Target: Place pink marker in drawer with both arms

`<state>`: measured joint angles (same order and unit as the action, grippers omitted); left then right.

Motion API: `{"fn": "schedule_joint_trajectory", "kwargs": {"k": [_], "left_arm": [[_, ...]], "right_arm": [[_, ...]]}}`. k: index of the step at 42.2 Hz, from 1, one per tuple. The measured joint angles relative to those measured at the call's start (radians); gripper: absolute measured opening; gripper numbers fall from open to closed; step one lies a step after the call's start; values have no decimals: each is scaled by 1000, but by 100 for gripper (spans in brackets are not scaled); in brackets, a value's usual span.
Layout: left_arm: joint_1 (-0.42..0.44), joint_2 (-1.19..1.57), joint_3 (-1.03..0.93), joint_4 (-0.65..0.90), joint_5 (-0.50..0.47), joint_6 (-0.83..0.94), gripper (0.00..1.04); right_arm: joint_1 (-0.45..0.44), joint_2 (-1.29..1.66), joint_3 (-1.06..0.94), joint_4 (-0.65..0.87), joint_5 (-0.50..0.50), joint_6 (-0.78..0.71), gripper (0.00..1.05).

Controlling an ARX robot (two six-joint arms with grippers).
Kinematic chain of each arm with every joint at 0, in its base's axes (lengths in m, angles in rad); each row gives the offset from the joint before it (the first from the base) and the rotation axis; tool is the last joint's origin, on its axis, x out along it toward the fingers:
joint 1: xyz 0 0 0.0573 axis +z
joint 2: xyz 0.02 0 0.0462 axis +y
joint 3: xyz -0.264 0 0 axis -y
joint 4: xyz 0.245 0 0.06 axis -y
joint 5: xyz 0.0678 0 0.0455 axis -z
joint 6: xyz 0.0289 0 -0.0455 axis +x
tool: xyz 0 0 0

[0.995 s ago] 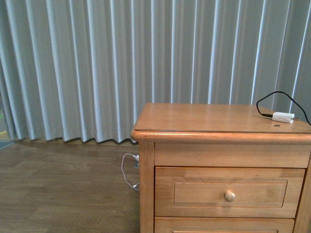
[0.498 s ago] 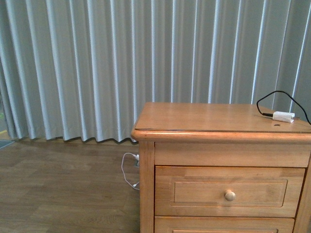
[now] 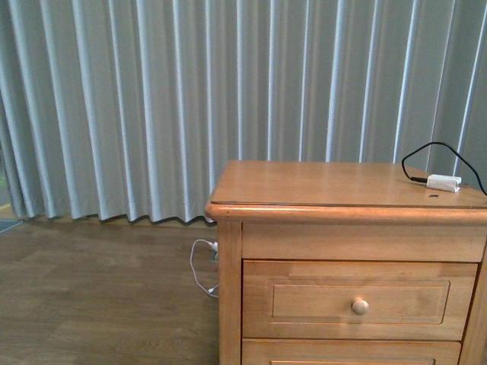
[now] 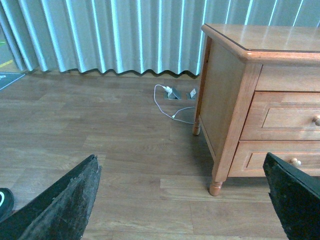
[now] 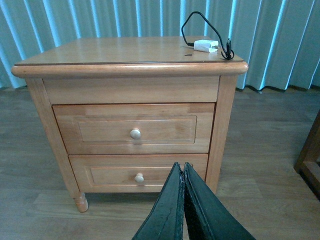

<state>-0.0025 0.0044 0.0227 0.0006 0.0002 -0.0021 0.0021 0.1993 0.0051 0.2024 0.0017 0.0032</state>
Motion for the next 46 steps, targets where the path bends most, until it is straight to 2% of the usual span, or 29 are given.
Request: {"fn": "schedule_joint_trajectory", "kwargs": {"k": [5, 9, 19, 33, 40, 42, 46], "left_arm": [[0, 0, 0, 0, 0, 0, 99], [0, 0, 0, 0, 0, 0, 99], [0, 0, 0, 0, 0, 0, 99], [0, 0, 0, 0, 0, 0, 99], [0, 0, 0, 0, 0, 0, 99], [0, 0, 0, 0, 0, 0, 99], [0, 0, 0, 0, 0, 0, 99]], "right_arm": [[0, -31, 0, -31, 0, 0, 1], [0, -156, 1, -190, -1, 0, 1], [0, -194, 1, -201, 0, 0, 1], [0, -195, 1, -202, 0, -2, 54], [0, -195, 1, -202, 0, -2, 94], [0, -195, 1, -202, 0, -1, 98], [0, -195, 1, -202, 0, -1, 95]]}}
